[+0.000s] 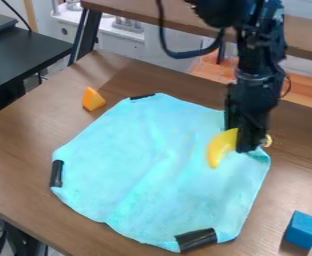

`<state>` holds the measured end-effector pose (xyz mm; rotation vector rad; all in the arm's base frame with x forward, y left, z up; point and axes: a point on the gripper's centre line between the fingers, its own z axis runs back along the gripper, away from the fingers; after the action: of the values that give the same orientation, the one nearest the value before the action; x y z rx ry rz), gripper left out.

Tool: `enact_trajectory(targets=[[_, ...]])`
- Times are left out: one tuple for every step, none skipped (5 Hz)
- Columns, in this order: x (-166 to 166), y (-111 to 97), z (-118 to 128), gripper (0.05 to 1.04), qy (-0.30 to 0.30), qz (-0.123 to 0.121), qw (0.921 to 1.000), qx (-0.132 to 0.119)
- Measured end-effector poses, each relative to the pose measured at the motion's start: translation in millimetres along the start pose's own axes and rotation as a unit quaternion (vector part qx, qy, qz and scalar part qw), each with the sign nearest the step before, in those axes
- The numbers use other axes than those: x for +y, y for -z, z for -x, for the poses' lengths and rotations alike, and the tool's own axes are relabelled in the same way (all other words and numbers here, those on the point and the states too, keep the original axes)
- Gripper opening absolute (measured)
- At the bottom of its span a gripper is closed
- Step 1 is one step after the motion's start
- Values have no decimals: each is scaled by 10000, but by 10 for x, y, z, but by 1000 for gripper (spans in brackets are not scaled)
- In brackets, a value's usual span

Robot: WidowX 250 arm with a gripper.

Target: Move the banana away from the cloth

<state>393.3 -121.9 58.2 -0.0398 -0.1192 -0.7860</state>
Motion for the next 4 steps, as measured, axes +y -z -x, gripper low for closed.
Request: enact_trajectory(targets=[[12, 136, -240, 518, -260, 76, 9996, 89], [-146, 302, -529, 518, -312, 156, 9993, 139], [-205, 460, -692, 518, -450, 201, 9986, 206], [-211, 492, -825, 518, -575, 162, 9982, 104]])
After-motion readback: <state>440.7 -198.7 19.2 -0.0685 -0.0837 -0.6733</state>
